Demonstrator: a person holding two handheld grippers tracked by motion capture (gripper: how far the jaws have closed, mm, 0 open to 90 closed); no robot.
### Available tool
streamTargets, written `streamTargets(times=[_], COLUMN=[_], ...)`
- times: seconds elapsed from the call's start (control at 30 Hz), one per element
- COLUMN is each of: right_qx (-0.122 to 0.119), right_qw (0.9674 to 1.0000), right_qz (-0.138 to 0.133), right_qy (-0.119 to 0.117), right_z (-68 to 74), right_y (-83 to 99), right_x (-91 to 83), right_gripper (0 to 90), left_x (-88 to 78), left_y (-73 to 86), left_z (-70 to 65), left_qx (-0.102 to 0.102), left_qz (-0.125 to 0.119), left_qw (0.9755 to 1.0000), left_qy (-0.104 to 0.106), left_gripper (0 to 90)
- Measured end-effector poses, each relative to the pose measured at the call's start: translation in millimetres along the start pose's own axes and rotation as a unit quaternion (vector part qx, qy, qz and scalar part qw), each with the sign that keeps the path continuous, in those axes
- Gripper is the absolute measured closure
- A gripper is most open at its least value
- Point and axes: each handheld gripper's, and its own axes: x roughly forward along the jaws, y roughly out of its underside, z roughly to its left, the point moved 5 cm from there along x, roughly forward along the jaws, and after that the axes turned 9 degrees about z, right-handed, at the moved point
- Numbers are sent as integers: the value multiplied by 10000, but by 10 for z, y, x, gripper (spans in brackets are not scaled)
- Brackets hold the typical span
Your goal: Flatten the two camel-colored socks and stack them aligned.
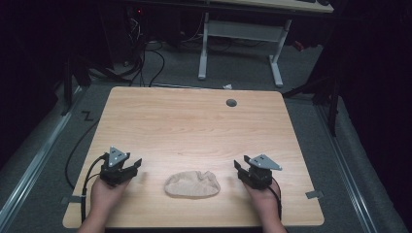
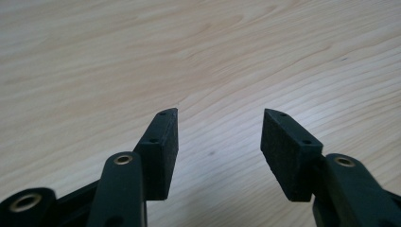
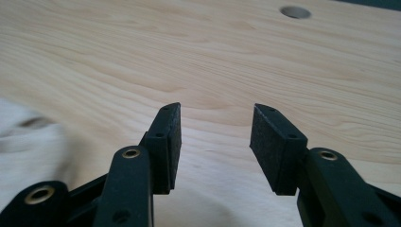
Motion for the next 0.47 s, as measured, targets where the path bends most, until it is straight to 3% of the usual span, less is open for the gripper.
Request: streamTargets(times=[0.1,0.17,0.27,0.37,0.47], right_qx=[117,259,255,104,216], right_qw=[9994,9986,9988,9990,9989], right_qz=[263,381,236,194,226], right_qy=[195,274,335,396,351], right_z=[-161,-185,-115,-73,-87], right_y=[43,95,156,143,161], right_x=[144,165,106,59,63], right_gripper=[541,534,537,537,536], left_x=[-9,-69,-124,-109,-122], left_y=[150,217,276,287,273], left_z=[109,221,321,322,256], left_qx=[-183,-351,-591,-579,-474], left_qz=[54,60,17,60,62], left_qw=[9998,9994,9982,9983,9988], left_qy=[-38,-36,88,77,103], left_gripper=[483,487,492,494,493])
